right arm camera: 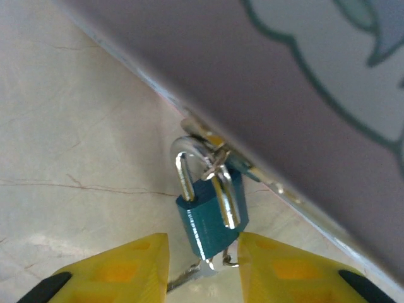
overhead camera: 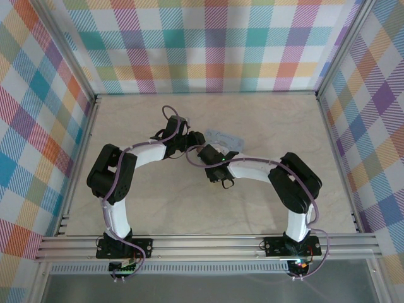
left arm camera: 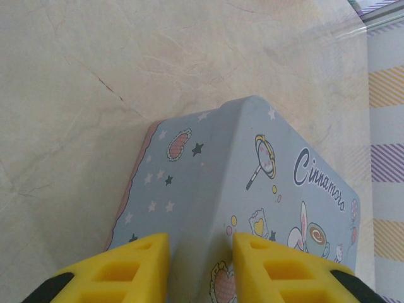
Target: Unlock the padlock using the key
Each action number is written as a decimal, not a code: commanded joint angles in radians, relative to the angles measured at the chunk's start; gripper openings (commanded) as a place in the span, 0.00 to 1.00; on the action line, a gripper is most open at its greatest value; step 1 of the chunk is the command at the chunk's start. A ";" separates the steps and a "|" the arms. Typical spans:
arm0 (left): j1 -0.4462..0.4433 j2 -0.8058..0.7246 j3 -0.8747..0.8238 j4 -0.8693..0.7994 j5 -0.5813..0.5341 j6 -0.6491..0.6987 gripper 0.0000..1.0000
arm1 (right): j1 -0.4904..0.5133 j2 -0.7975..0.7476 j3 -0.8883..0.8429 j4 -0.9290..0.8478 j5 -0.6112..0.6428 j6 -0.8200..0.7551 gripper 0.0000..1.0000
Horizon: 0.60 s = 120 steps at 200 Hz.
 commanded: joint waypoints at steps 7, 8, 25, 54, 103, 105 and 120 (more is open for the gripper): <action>0.011 -0.016 0.002 -0.061 0.011 0.010 0.32 | 0.007 0.020 0.013 0.004 0.028 0.001 0.31; 0.011 -0.016 0.002 -0.061 0.011 0.010 0.32 | 0.007 0.020 0.013 0.005 0.028 0.000 0.31; 0.011 -0.015 0.002 -0.061 0.011 0.011 0.32 | 0.007 0.028 0.015 0.008 0.039 -0.009 0.30; 0.011 -0.014 0.004 -0.059 0.014 0.008 0.32 | 0.007 0.047 0.035 -0.003 0.048 -0.028 0.20; 0.011 -0.016 0.004 -0.069 0.008 0.016 0.31 | 0.013 0.018 0.026 -0.022 0.046 -0.075 0.05; 0.011 -0.016 0.004 -0.071 0.008 0.017 0.31 | 0.013 0.016 0.026 -0.024 0.046 -0.079 0.04; 0.011 -0.016 0.005 -0.072 0.004 0.021 0.31 | 0.015 0.000 0.017 -0.032 0.043 -0.115 0.01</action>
